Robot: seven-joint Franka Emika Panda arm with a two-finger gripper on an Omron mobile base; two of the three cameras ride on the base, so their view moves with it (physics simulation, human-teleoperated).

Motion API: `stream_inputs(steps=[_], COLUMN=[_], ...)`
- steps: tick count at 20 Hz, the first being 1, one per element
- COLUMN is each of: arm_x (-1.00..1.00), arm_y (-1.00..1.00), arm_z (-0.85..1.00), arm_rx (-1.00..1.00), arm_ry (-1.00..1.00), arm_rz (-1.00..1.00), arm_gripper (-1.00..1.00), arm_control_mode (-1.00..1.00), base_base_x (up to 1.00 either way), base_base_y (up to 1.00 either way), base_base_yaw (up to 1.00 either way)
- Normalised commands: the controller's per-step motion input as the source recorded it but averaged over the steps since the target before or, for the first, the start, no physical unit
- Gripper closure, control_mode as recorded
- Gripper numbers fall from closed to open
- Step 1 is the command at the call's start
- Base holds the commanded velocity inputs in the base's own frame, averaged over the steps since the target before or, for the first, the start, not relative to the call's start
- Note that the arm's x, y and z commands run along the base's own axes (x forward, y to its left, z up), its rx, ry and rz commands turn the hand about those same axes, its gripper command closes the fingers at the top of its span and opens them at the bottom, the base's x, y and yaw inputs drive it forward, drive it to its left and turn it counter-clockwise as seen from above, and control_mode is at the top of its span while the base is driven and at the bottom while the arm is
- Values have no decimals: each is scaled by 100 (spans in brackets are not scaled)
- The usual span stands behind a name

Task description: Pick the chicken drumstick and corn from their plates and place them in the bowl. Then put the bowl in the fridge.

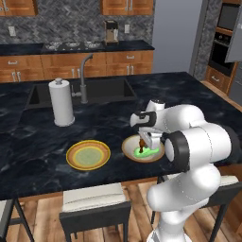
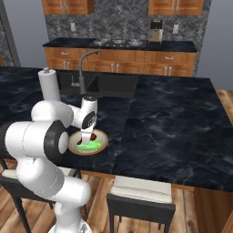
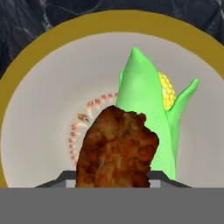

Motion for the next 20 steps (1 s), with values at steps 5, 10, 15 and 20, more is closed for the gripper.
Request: stream_inputs(steps=[5, 10, 15, 20], arm_x=[16, 15, 3, 15], arm_y=[0, 1, 0, 0], arm_z=[-4, -5, -5, -3], arm_rx=[0, 0, 0, 0], arm_ry=[3, 2, 2, 0], arm_rz=[0, 0, 0, 0], arm_gripper=[100, 100, 100, 100], arm_control_mode=[-100, -100, -100, -100], base_base_x=[0, 0, 0, 0], base_base_y=[0, 0, 0, 0], base_base_yaw=[0, 0, 0, 0])
